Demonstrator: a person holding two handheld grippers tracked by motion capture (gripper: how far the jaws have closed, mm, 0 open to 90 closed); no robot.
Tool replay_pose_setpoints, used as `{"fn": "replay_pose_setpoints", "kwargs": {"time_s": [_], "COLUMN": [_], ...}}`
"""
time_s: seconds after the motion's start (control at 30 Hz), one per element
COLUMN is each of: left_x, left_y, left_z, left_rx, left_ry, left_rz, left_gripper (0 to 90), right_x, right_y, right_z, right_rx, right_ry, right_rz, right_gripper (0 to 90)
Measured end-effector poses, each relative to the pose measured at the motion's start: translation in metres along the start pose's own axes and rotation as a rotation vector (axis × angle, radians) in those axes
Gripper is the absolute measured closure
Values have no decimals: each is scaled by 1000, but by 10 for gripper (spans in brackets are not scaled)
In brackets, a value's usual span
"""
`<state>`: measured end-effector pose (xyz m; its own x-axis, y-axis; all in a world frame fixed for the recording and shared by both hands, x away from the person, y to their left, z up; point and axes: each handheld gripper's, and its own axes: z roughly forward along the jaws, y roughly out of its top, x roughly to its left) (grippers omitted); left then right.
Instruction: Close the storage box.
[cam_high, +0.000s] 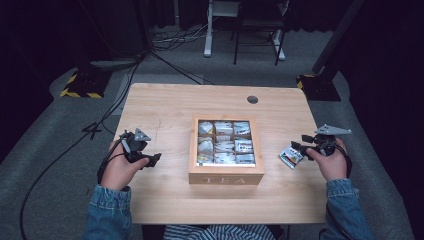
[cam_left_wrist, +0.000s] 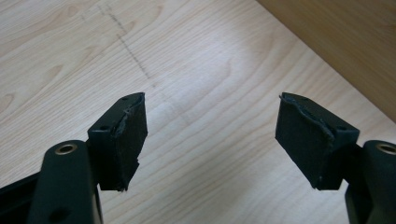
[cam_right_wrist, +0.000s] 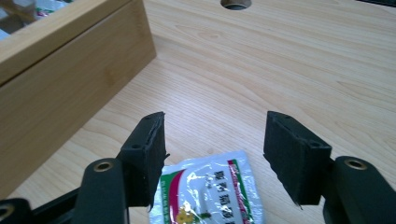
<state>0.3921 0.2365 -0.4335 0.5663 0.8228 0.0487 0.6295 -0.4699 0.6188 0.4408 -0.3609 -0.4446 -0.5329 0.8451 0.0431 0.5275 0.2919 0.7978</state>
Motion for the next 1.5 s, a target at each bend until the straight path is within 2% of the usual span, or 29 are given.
{"fn": "replay_pose_setpoints", "kwargs": {"time_s": [0.03, 0.13, 0.23, 0.33, 0.43, 0.53, 0.6, 0.77, 0.93, 1.1, 1.23, 1.3, 1.37, 1.43, 1.5], "left_x": [5, 10, 17, 22, 27, 31, 33, 35, 38, 41, 42, 43, 44, 45, 44], "left_y": [-3, -5, -10, -14, -17, -21, -23, -27, -31, -36, -36, -36, -36, -37, -36], "left_z": [3, 6, 12, 18, 25, 32, 38, 49, 55, 62, 63, 63, 63, 63, 64], "left_rx": [-9, -16, -28, -35, -38, -58, -100, -138, -132, -120, -123, -121, -115, -106, -98], "left_ry": [6, 17, 40, 72, 86, 94, 102, 113, 129, 138, 146, 138, 129, 102, 96], "left_rz": [-21, -42, -85, -100, -108, -131, -161, -180, -186, -152, -152, -153, -186, -232, -215], "left_gripper": [260, 261, 261, 263, 265, 267, 267, 267, 267, 266, 263, 259, 255, 250, 189], "right_x": [-2, -6, -10, -15, -21, -25, -28, -34, -36, -40, -43, -44, -45, -45, -45], "right_y": [-1, -4, -7, -11, -17, -21, -24, -33, -37, -41, -45, -46, -48, -49, -50], "right_z": [0, 1, 3, 5, 8, 9, 10, 14, 17, 19, 21, 22, 23, 25, 27], "right_rx": [0, -4, -8, -9, -16, -16, -16, -13, -10, 3, 10, 15, 26, 42, 67], "right_ry": [-3, -17, -30, -45, -68, -82, -93, -123, -137, -175, -186, -183, -184, -174, -170], "right_rz": [1, 4, 15, 15, 17, 20, 29, 43, 39, 37, 36, 51, 53, 63, 72], "right_gripper": [400, 401, 401, 401, 401, 400, 399, 394, 391, 382, 374, 364, 344, 320, 314]}}
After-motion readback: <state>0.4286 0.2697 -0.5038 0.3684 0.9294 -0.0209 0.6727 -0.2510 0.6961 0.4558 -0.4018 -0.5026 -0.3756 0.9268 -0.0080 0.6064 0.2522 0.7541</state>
